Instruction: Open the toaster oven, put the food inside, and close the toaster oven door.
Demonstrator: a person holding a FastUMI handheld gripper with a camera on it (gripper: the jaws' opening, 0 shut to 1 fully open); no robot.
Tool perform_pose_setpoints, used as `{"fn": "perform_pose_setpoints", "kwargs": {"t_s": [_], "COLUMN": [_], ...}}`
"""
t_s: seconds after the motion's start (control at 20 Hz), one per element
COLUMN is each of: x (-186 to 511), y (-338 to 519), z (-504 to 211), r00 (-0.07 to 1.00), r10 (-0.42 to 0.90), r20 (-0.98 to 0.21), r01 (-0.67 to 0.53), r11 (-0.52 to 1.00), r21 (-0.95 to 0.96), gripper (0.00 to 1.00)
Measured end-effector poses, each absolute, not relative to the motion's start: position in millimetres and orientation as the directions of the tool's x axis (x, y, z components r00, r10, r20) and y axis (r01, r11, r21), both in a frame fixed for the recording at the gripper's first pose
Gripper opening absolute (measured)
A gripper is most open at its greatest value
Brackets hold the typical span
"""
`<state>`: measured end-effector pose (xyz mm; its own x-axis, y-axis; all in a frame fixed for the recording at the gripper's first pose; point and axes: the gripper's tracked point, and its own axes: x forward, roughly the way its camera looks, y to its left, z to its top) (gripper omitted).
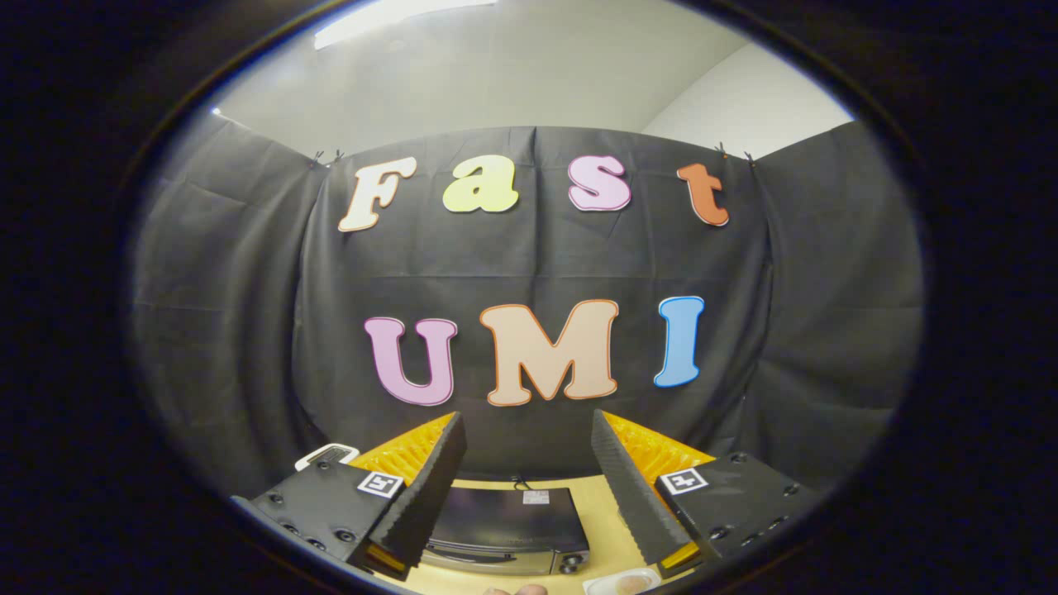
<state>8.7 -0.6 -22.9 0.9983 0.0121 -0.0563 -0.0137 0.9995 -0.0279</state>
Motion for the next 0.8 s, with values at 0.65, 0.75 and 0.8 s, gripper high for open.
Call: {"fn": "perform_pose_setpoints", "kwargs": {"t_s": [0.65, 0.75, 0.8], "x": [25, 30, 33], "y": [28, 31, 34], "z": [-80, -99, -107], "r00": [0.993, 0.991, 0.990], "r10": [0.055, 0.050, 0.051], "r20": [-0.108, -0.123, -0.129], "r01": [-0.052, -0.043, -0.043], "r11": [0.998, 0.997, 0.997], "r21": [0.036, 0.057, 0.065], "gripper": [0.97, 0.97, 0.97]}}
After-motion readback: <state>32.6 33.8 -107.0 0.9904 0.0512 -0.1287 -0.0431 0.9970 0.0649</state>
